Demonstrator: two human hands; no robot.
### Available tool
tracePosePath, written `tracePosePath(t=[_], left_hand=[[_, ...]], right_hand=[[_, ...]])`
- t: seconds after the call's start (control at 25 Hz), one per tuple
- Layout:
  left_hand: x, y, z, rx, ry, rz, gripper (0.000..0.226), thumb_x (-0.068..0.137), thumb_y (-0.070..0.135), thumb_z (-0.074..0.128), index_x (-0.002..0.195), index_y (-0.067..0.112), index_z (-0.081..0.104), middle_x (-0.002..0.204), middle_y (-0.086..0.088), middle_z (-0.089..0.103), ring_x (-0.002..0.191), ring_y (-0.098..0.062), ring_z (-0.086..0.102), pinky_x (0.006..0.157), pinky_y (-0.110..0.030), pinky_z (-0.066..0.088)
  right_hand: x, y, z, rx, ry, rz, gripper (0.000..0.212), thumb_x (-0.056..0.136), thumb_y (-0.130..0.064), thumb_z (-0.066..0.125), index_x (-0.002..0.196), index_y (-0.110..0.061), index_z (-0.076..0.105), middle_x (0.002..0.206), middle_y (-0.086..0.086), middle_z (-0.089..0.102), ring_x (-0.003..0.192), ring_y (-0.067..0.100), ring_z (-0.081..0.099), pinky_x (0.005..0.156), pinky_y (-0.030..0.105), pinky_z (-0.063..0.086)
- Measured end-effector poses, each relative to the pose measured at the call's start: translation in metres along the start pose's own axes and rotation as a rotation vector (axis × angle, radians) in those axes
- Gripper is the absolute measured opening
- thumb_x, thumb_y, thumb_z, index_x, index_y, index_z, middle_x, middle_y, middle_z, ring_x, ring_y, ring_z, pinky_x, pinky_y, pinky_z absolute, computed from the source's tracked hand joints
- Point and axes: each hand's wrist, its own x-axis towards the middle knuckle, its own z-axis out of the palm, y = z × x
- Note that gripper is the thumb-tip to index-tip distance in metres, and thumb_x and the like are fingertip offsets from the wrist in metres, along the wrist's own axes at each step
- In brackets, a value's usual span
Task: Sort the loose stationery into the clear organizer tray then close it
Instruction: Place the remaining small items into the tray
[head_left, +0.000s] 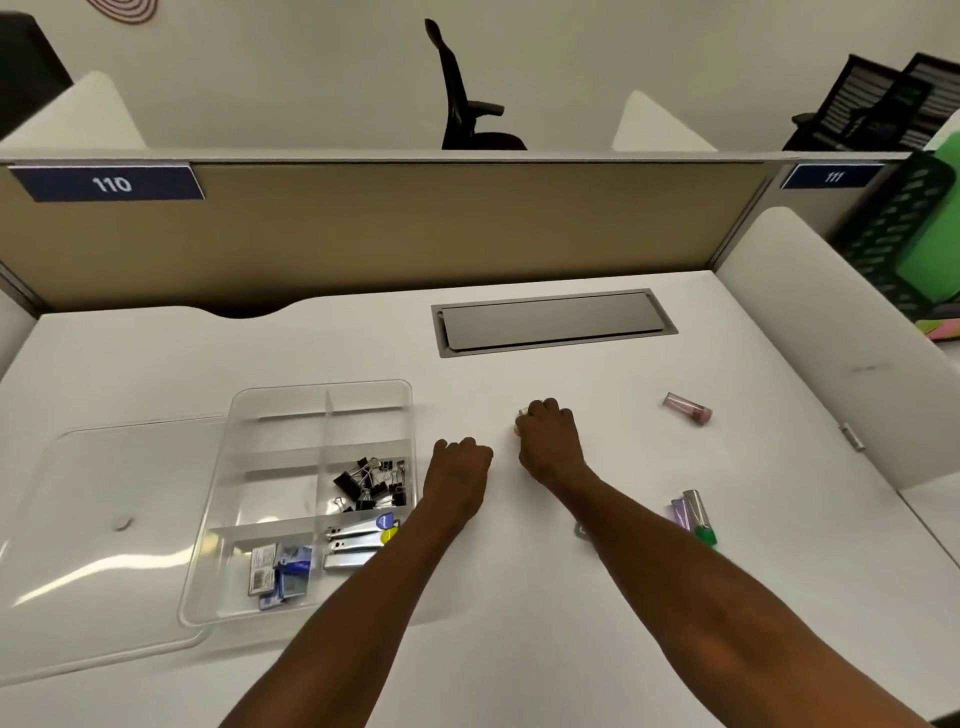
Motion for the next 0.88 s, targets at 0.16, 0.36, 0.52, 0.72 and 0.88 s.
tracePosePath(t=[0.16, 0.36, 0.52, 0.72, 0.88], left_hand=[[-0.003, 0.000, 0.003, -0.154, 0.068, 0.009, 0.031, 0.086, 0.005, 0.044, 0.114, 0.015, 0.056, 0.103, -0.006, 0.062, 0.095, -0.030, 0.059, 0.079, -0.034, 0.032], [-0.010, 0.002, -0.002, -0.464, 0.279, -0.058, 0.037, 0.080, 0.005, 0.054, 0.115, 0.012, 0.062, 0.095, -0.008, 0.067, 0.091, -0.031, 0.058, 0.078, -0.039, 0.043], [-0.025, 0.010, -0.005, -0.776, 0.427, -0.139, 0.039, 0.077, -0.003, 0.058, 0.112, 0.014, 0.065, 0.098, -0.004, 0.064, 0.088, -0.022, 0.059, 0.078, -0.029, 0.045], [-0.049, 0.017, -0.013, -1.051, 0.495, -0.235, 0.037, 0.078, -0.004, 0.062, 0.108, 0.015, 0.066, 0.095, 0.000, 0.066, 0.077, -0.014, 0.062, 0.074, -0.030, 0.054], [-0.072, 0.016, -0.020, -1.207, 0.481, -0.353, 0.033, 0.079, 0.003, 0.068, 0.106, 0.024, 0.067, 0.087, 0.006, 0.068, 0.074, -0.012, 0.066, 0.072, -0.030, 0.058]], right_hand=[[0.008, 0.003, 0.003, 0.051, 0.031, -0.112, 0.029, 0.099, -0.014, 0.045, 0.120, -0.011, 0.065, 0.123, 0.007, 0.058, 0.120, 0.028, 0.046, 0.093, 0.035, 0.037], [0.021, 0.009, -0.008, 0.292, 0.237, 0.091, 0.024, 0.102, -0.018, 0.048, 0.115, -0.003, 0.061, 0.118, 0.015, 0.065, 0.113, 0.034, 0.056, 0.087, 0.040, 0.044], [0.028, 0.014, -0.011, 0.270, 0.011, 0.149, 0.025, 0.094, -0.009, 0.052, 0.118, -0.003, 0.048, 0.113, 0.014, 0.068, 0.103, 0.036, 0.063, 0.084, 0.044, 0.052], [0.029, 0.008, -0.011, 0.180, -0.022, 0.071, 0.030, 0.091, -0.004, 0.050, 0.119, -0.008, 0.058, 0.111, 0.014, 0.067, 0.105, 0.033, 0.061, 0.083, 0.039, 0.050], [0.026, 0.005, -0.017, 0.068, -0.061, 0.001, 0.026, 0.088, -0.002, 0.050, 0.108, -0.011, 0.063, 0.106, 0.011, 0.068, 0.103, 0.030, 0.059, 0.078, 0.038, 0.049]])
